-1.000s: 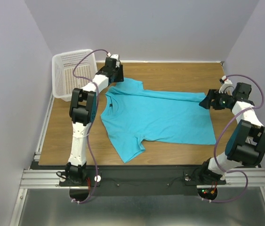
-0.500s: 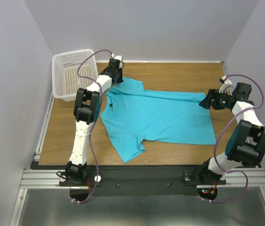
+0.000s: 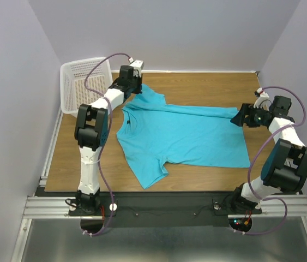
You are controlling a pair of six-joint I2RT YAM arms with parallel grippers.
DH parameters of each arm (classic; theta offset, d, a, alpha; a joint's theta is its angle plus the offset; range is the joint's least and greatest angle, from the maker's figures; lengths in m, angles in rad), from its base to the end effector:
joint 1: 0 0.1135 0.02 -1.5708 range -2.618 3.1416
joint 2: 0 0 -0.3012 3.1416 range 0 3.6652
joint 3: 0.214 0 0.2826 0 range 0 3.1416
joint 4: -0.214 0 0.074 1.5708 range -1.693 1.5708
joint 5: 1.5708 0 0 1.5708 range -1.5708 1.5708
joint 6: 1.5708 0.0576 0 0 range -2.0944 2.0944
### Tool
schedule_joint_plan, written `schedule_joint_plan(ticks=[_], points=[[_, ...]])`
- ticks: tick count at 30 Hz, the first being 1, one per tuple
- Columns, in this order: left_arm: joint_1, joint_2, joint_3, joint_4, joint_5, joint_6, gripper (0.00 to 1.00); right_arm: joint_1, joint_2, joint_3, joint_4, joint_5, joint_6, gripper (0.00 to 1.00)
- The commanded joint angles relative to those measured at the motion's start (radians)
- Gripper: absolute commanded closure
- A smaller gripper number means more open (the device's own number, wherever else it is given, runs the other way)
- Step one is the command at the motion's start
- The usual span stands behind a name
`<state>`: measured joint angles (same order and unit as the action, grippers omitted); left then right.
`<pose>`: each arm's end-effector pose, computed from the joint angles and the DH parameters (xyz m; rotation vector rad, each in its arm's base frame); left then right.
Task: Fold and stack the t-shirts
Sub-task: Fold the tshirt
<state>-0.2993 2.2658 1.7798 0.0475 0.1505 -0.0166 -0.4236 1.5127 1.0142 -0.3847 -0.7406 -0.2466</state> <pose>0.5743 -0.1862 0.2133 0.3803 1.9855 -0.3522 0.3329 -0.1075 0.2448 -0.1107 2.2298 0.5503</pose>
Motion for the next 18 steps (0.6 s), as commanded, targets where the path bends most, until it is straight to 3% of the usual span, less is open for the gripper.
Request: schedule_joint_plan(ticks=[1,6,18], points=[[0.015,-0.241,-0.124,0.186,0.16,0.095,1.0,-0.001,-0.026,-0.014,0.029,-0.008,-0.002,0.19],[0.043,-0.351,-0.287,0.206,0.351,0.181,1.0,-0.006,-0.028,-0.014,0.029,-0.014,-0.002,0.19],[0.055,-0.575,-0.696,0.221,0.527,0.489,1.0,-0.017,-0.032,-0.016,0.029,-0.023,-0.002,0.19]])
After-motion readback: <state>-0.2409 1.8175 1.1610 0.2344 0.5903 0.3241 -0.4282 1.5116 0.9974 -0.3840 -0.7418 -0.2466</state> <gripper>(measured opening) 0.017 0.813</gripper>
